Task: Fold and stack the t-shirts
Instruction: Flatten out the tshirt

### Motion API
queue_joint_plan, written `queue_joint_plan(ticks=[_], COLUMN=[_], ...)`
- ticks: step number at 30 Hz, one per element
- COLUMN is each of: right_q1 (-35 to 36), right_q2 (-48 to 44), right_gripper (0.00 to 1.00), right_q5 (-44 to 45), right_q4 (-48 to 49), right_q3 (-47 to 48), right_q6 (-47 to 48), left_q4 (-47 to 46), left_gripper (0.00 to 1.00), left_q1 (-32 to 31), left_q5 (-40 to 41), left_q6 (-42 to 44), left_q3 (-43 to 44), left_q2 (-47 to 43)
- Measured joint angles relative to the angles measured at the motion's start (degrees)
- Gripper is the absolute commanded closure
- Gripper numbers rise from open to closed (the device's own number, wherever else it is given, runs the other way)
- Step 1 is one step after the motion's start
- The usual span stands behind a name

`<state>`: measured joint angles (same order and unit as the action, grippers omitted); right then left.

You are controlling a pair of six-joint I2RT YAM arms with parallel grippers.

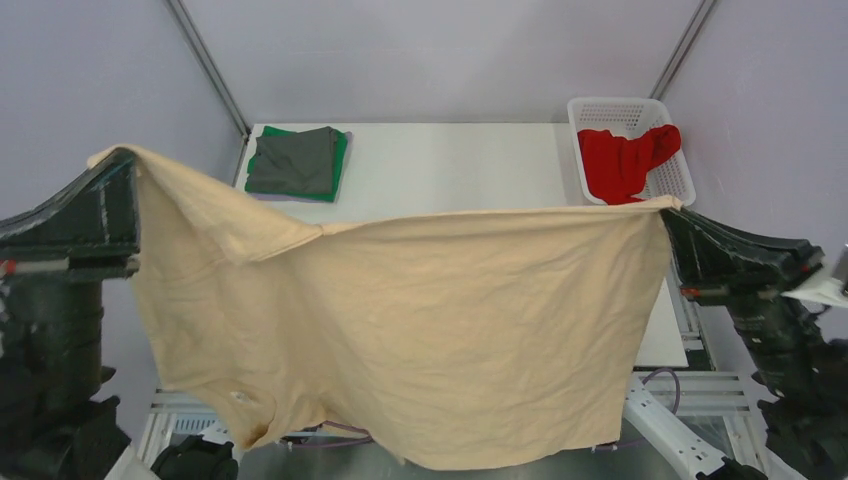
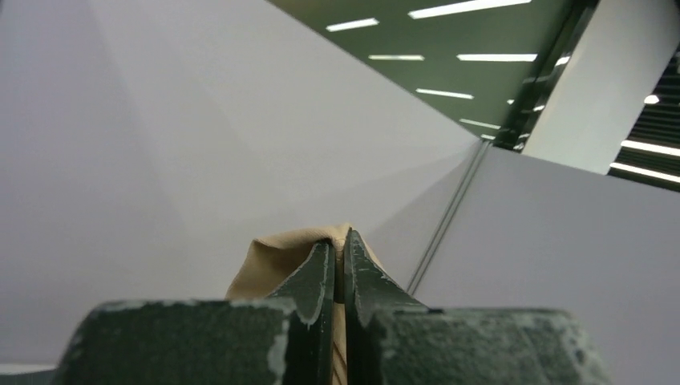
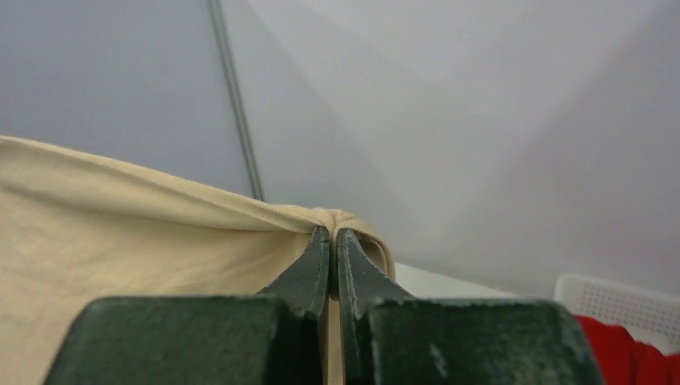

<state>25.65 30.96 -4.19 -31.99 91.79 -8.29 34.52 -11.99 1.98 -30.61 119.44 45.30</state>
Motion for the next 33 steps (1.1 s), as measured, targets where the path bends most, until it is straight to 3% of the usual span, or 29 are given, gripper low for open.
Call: queue_joint_plan(ticks=[8, 14, 19, 23, 27, 28, 30, 32, 33], right_q1=[0.0, -0.3, -5.0, -11.5, -14.7, -15.0, -15.5, -15.9, -16.0], right_q2=[2.5, 20.3, 35.6, 49.5, 61.1, 63.4, 68.3, 71.7, 73.0], right_gripper=[1.00, 1.00, 1.00, 0.95, 0.79, 0.68, 0.51, 0.37, 0.24], right_q5=[18.4, 35.3, 35.5, 30.4, 26.7, 26.3, 25.8, 25.7, 25.7], right_q4=[5.2, 14.6, 22.9, 32.0, 38.2, 39.1, 40.4, 41.6, 41.9], right_q3=[-20.6, -36.1, -42.3, -42.9, -40.1, -38.8, -34.6, -30.9, -29.1], right_q6=[0.3, 1.1, 1.0, -0.2, -0.4, -0.4, -0.1, 0.0, 0.4], left_q4=[-6.8, -16.4, -20.9, -20.7, -19.9, -19.6, -19.0, -18.3, -18.2], left_gripper=[0.89, 0.93, 0.95, 0.94, 0.74, 0.57, 0.05, 0.00, 0.00], left_q1=[0.0, 0.0, 0.0, 0.0, 0.0, 0.0, 0.0, 0.0, 0.0], left_q5=[5.6, 9.0, 10.7, 11.1, 10.8, 10.5, 9.5, 8.4, 7.9], left_q6=[4.3, 7.0, 7.0, 7.0, 7.0, 7.1, 7.4, 8.5, 8.7], left_q3=[-19.7, -35.3, -38.8, -32.2, -21.1, -18.1, -12.7, -8.2, -6.2], left_q2=[7.3, 24.6, 45.7, 63.8, 77.7, 80.4, 84.7, 87.4, 88.4])
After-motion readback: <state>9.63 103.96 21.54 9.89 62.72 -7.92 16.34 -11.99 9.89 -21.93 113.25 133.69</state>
